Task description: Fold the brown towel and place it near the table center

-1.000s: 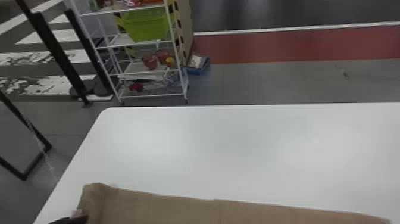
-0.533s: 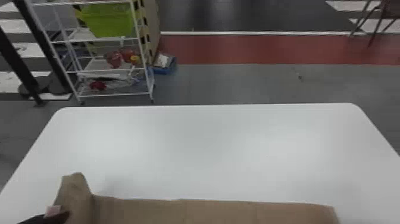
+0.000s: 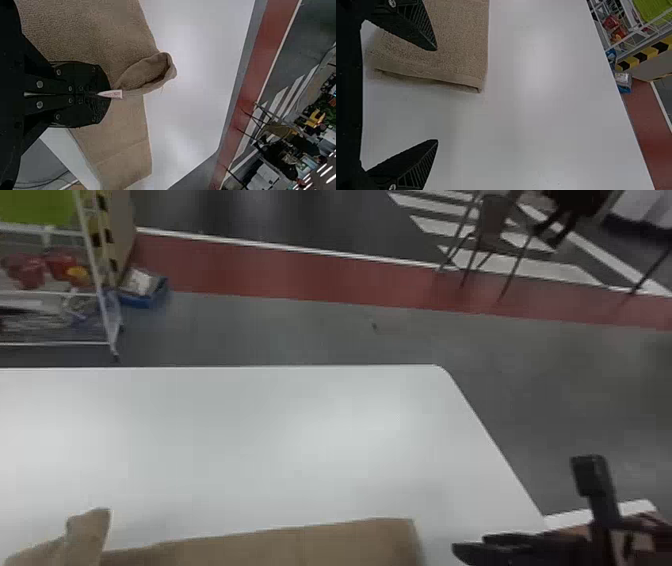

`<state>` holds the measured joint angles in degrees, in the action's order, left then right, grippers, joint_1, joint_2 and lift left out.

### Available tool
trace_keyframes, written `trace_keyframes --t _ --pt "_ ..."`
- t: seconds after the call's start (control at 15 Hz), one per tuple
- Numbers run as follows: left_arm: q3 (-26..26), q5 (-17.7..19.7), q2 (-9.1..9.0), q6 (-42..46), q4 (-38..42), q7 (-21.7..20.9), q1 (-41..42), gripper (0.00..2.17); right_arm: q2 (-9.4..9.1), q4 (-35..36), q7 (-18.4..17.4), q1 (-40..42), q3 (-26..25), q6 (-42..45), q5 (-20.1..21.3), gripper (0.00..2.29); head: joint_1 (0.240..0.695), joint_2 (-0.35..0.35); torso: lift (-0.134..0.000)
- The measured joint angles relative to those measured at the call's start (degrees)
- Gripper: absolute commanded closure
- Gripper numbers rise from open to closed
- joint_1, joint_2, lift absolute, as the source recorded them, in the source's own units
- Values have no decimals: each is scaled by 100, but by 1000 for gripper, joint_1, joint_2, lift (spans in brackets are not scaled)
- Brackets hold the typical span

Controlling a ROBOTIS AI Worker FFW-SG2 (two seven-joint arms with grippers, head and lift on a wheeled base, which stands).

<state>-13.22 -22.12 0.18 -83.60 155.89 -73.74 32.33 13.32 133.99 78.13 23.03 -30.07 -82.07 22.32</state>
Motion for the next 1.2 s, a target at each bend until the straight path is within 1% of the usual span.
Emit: trace_keyframes --t 0.13,0.27,0.53,0.6,0.67,0.73,0.8,0.93,1.2 --pt "681 -243 0 -47 25 334 -16 2142 -1 -9 0 0 17 1 4 49 695 -350 -122" --pt "1275 -394 0 -81 -46 660 -118 2142 -4 -35 0 0 27 2 7 49 695 -350 -122" --pt "2046 -568 0 -170 -249 1054 -332 2142 -5 -87 0 14 34 2 0 49 695 -350 -122" --pt "2245 -596 0 -201 -315 1166 -369 2044 -5 -90 0 16 31 10 0 49 695 -350 -122" --pt "2408 -604 0 -218 -364 1282 -385 1295 -5 -91 0 15 29 22 0 49 695 -350 -122" --pt "2600 -614 0 -226 -424 1436 -392 73 -5 -91 0 9 26 32 -1 49 695 -350 -122" --pt "2787 -622 0 -226 -486 1553 -395 -1 -5 -91 0 2 22 36 -3 49 695 -350 -122" --pt "3051 -609 0 -216 -569 1689 -395 19 -12 -85 0 -3 16 37 -6 49 695 -350 -122" --pt "3212 -552 0 -214 -606 1914 -395 26 -14 -73 0 -21 -17 41 -26 49 695 -350 -122"
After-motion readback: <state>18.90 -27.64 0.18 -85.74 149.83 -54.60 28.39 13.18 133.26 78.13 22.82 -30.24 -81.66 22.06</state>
